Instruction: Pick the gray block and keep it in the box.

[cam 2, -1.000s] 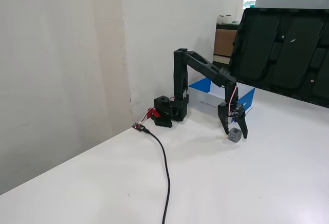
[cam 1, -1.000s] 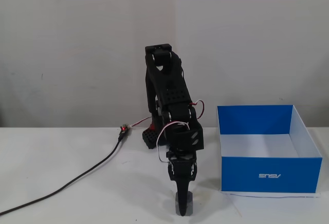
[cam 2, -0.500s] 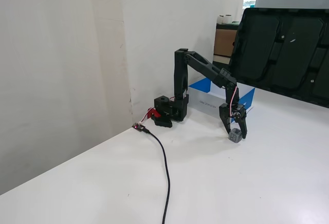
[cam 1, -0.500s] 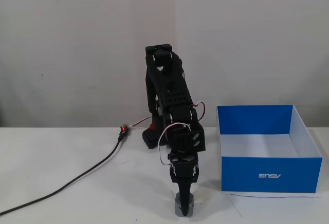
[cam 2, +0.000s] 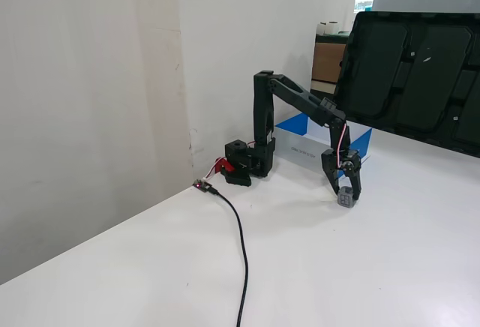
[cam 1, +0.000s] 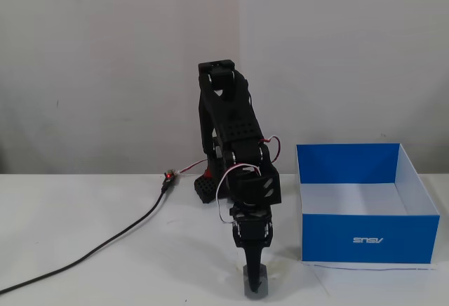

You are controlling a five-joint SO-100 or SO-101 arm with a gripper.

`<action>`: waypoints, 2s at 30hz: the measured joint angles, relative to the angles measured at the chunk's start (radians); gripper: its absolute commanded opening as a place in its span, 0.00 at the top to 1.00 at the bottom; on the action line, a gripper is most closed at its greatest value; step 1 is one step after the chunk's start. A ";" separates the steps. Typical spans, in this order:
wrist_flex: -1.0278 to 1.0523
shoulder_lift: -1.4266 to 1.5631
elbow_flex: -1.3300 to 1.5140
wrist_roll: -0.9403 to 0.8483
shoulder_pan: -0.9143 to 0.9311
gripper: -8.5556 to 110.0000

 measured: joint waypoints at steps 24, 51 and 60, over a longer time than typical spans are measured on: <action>0.347 0.143 -0.407 -0.035 -0.146 0.84; 0.290 0.534 -0.103 -0.103 -0.868 0.76; 0.273 0.477 -0.101 -0.115 -0.887 0.71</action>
